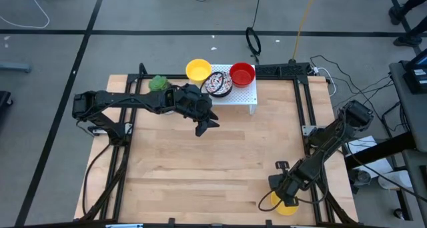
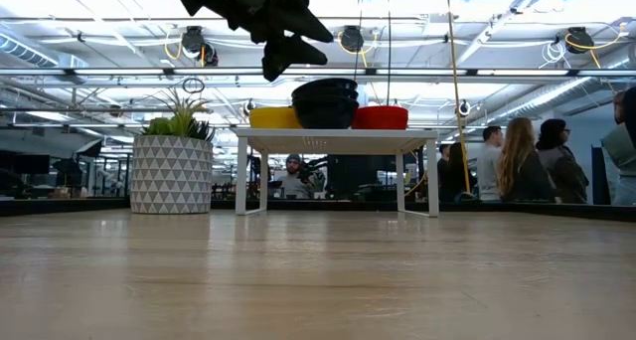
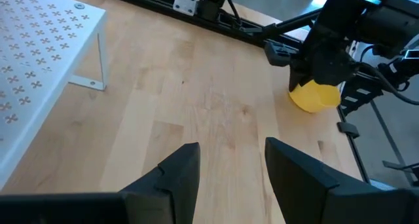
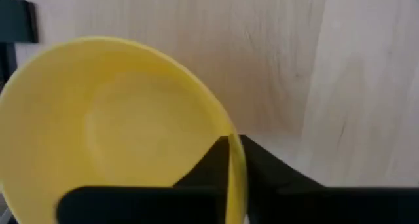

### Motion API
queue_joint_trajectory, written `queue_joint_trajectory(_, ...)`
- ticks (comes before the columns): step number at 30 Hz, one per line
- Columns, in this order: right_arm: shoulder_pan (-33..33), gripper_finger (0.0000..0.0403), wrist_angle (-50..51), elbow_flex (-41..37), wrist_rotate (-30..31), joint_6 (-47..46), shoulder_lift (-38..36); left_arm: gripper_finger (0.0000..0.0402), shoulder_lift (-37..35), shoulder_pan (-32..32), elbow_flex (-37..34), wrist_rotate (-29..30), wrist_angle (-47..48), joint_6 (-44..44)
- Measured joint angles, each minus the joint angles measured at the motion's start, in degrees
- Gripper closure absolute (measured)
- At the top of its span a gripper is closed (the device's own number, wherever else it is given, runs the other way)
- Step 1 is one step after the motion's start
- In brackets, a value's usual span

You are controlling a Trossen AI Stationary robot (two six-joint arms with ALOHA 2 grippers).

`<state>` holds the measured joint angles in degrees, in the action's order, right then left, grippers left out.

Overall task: Pick & Place Mini bowls
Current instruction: Stack the yellow bowl on top of the yellow bowl on the shelf

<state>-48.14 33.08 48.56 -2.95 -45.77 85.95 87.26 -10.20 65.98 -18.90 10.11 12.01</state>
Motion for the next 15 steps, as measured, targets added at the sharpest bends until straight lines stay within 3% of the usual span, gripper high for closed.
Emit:
queue_joint_trajectory(7, 5.3, 0.0400, -4.3, 0.0, 4.5, 1.2, 0.0, 0.0227, -1.5, 0.0, -0.1, 0.1, 1.6, -0.9)
queue_joint_trajectory(15, 24.0, 0.0402, -19.3, 0.0, 4.4, 19.1, 0.0, 0.0227, -9.2, 0.2, -0.1, 1.4, 6.0, -1.7)
